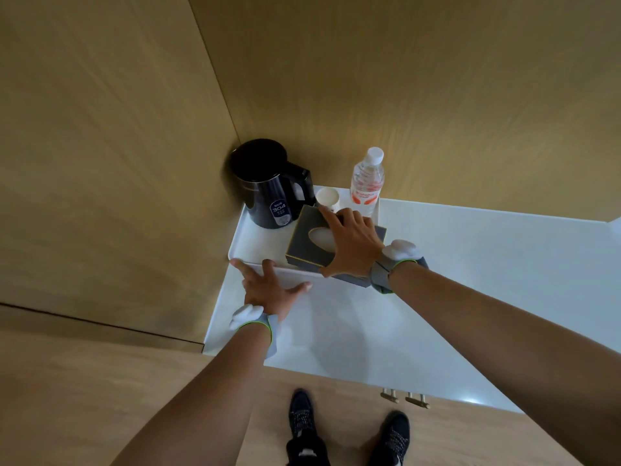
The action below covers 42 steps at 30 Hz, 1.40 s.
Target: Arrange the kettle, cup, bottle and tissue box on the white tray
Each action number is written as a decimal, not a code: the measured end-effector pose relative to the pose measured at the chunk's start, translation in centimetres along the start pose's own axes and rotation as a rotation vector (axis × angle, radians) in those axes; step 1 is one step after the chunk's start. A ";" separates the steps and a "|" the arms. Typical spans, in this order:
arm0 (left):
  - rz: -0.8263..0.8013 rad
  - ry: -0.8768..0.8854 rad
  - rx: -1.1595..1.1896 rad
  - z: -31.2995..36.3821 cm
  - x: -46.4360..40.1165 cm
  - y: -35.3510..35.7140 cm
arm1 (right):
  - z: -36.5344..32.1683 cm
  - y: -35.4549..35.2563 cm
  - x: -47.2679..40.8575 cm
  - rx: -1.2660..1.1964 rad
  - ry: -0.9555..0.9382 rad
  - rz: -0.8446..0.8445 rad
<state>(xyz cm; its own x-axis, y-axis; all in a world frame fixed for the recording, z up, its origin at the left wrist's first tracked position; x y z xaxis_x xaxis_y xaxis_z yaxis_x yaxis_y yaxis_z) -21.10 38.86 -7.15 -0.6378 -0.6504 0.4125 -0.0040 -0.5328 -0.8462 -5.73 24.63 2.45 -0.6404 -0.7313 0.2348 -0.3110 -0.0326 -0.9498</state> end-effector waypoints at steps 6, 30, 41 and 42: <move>0.025 0.024 0.010 -0.3 -0.2 0.5 | -0.7 0.5 -2.5 0.052 -0.058 -0.058; -0.076 0.033 0.008 -0.2 -0.5 -0.3 | -0.5 2.2 -2.8 -0.107 -0.107 -0.067; 0.017 0.142 0.242 1.2 2.0 -5.6 | 0.4 0.6 6.3 -0.530 0.088 0.273; 0.047 0.180 0.276 1.7 2.8 -6.3 | 0.7 0.3 7.2 -0.560 0.079 0.306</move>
<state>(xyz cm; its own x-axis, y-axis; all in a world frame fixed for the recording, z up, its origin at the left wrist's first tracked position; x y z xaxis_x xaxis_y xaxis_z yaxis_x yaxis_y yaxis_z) -21.51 39.46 -0.07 -0.7583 -0.5846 0.2884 0.2213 -0.6471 -0.7296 -9.94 18.89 3.76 -0.8015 -0.5979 0.0049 -0.4117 0.5459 -0.7297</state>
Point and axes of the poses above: each hand's wrist, its own x-axis away from the middle knuckle, its own y-axis out of the palm, z = x × y, the point moved 5 cm from there along -x, towards the middle knuckle, and after that the axes turned 6 degrees about -z, right-handed, at the moved point
